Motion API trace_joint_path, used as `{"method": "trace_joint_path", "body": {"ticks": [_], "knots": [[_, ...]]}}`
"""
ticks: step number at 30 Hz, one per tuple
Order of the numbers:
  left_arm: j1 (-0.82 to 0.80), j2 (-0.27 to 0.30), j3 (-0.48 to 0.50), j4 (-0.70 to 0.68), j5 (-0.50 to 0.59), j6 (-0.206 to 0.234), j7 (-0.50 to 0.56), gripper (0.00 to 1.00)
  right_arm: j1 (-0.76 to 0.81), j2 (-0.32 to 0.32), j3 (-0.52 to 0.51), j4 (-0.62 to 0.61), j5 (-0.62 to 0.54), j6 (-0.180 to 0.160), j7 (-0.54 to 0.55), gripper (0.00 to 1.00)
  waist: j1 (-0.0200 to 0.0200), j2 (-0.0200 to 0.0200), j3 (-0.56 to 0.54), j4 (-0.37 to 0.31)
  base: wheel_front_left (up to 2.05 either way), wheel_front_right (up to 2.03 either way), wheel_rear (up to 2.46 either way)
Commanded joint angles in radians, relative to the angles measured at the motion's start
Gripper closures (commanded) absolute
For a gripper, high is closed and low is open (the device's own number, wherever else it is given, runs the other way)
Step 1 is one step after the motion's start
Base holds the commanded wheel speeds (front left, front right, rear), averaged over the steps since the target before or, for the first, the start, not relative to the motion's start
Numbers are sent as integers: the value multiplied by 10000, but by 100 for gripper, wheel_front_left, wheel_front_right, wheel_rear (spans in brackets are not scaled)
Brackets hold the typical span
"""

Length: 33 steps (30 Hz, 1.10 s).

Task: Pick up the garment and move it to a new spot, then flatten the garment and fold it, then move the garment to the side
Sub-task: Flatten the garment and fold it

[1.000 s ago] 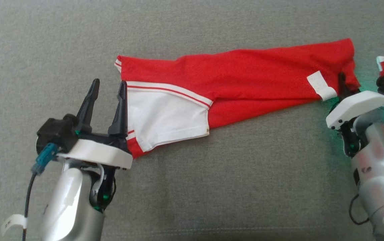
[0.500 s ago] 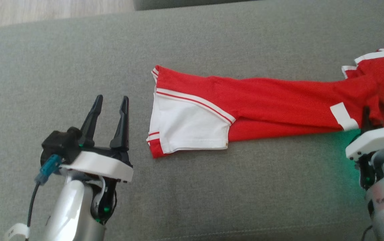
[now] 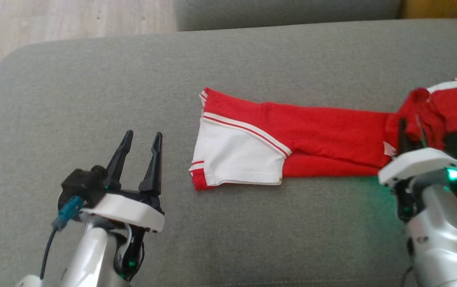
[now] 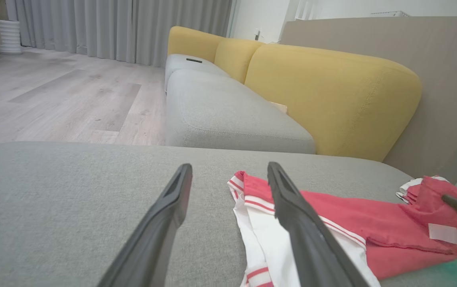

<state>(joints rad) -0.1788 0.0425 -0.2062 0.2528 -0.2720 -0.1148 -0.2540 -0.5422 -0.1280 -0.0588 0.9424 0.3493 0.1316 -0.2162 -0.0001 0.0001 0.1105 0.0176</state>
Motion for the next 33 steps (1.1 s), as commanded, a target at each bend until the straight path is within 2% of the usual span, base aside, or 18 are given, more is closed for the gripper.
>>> {"method": "trace_joint_path", "body": {"ticks": [1,6,10,16,23,33], "knots": [[-226,78,327,-315,-90,-12,-78,0,-184,143,322,-396,-73,-9,9,100,1,-1,-111,145,0,0,0],[-111,78,270,-283,-160,-18,-78,0,13,635,1234,-1305,118,-9,569,100,1,-1,-287,598,0,0,0],[-29,78,204,-271,-225,-4,-78,0,169,760,1954,-1930,509,-9,965,100,1,-1,-371,1027,0,0,0],[24,78,77,-256,-311,17,-78,0,377,774,3326,-2484,1808,-9,1203,100,1,-1,-380,1765,0,0,0],[24,78,-40,-293,-390,61,-78,0,269,776,4190,-2172,2613,-9,1060,100,1,-1,-184,2569,0,0,0],[-19,78,-310,-362,-498,145,-78,0,-160,777,5038,-925,3247,-9,455,100,1,-1,166,3498,0,0,0]]}}
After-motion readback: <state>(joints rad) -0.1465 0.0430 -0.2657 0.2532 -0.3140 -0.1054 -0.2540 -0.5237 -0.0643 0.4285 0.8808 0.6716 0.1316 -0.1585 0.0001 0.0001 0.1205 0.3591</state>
